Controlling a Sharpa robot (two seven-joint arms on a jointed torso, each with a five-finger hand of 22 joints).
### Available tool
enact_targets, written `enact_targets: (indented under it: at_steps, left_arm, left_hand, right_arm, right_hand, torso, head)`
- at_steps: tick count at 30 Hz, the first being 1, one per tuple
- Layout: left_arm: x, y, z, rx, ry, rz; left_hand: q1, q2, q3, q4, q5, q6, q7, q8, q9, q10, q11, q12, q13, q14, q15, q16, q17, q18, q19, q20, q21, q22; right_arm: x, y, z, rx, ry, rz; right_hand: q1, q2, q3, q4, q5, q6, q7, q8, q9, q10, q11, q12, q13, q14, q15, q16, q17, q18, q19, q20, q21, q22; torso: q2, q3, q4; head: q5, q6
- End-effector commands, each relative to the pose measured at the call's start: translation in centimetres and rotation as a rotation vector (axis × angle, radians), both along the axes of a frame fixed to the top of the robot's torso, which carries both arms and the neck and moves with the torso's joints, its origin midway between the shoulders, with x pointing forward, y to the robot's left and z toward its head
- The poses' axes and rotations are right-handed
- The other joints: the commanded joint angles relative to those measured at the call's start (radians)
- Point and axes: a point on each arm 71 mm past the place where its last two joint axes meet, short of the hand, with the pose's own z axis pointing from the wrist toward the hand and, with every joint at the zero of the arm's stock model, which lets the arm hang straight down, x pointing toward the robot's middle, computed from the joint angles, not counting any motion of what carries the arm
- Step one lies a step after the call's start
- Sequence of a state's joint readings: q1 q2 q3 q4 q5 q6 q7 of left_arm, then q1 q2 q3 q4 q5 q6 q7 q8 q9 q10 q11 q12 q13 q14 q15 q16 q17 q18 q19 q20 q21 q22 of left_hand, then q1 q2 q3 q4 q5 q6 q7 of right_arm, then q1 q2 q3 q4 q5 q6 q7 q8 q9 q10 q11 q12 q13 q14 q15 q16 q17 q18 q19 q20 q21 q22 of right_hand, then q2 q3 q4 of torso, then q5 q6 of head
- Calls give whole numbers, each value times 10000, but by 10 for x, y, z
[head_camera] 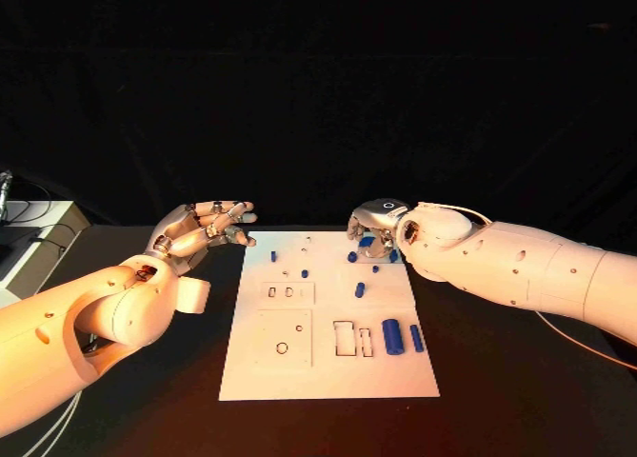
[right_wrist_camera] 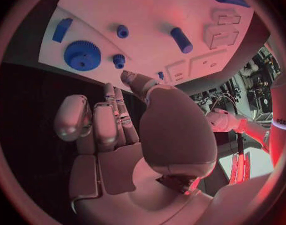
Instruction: Assemble the parts on the task board
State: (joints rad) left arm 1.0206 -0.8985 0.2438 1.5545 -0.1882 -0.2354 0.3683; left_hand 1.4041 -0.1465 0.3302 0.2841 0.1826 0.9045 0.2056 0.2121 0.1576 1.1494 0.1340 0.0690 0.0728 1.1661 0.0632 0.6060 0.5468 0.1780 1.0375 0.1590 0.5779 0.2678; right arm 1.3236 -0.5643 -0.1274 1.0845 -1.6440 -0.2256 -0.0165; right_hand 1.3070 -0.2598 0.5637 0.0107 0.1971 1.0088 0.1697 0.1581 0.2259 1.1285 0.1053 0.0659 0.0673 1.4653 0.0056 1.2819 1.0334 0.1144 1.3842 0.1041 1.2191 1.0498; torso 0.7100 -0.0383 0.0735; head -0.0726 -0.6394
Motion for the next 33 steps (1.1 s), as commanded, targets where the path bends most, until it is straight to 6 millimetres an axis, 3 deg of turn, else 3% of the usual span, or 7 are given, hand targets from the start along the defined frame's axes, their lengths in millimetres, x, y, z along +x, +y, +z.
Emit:
enact_targets:
  at_steps: [1, 9, 24, 33]
  left_arm:
    - [-1, -1, 2, -20, -108, -184]
    - [-1, 0, 3, -10, -128, -180]
    - [0, 1, 4, 0, -137, -182]
    - [0, 2, 4, 7, -134, -163]
  left_hand:
    - [-13, -117, 69, -12, -39, 48, -7, -45, 14, 58, 4, -40, -1, -77, -13, 51, 27, 16, -58, -15, 84, 18]
    - [-18, -127, 79, -14, -39, 40, 1, -55, 14, 44, 11, -44, -3, -99, -9, 83, 56, 15, -78, -14, 114, 37]
    - [-18, -127, 79, -14, -39, 40, 1, -55, 14, 44, 11, -44, -3, -99, -9, 83, 56, 15, -78, -14, 114, 37]
    - [-18, -127, 79, -14, -39, 40, 1, -55, 14, 44, 11, -44, -3, -99, -9, 83, 56, 15, -78, -14, 114, 37]
  right_arm:
    - [0, 1, -4, -499, 198, -37]
    - [1, 2, -7, -588, 262, -67]
    - [0, 3, -13, -621, 388, -39]
    - [0, 4, -13, -535, 290, 18]
  right_hand:
    - [17, -67, -67, 15, -68, -60, 3, -35, 12, -56, -1, -53, -2, 218, 84, 67, 23, -188, 22, 67, 57, 19]
    - [49, -8, -80, 28, -50, -15, 20, -12, 33, -65, 7, -31, 12, 202, 94, 90, -2, -186, 14, 77, 66, 31]
    - [106, 110, -38, 56, 24, 81, 41, 37, 76, -15, 17, -12, 33, 190, 106, 178, 36, -190, 17, 93, 113, 99]
    - [94, 211, 34, 122, 139, 148, 46, 69, 111, 59, 18, -4, 44, 176, 110, 246, 51, -199, 26, 102, 170, 182]
  torso:
    - [90, -13, 30]
    - [149, -18, 68]
    - [315, -40, 36]
    - [354, -59, 57]
  head:
    - [-27, 5]
    - [-35, 0]
    - [-14, 82]
    - [-14, 83]
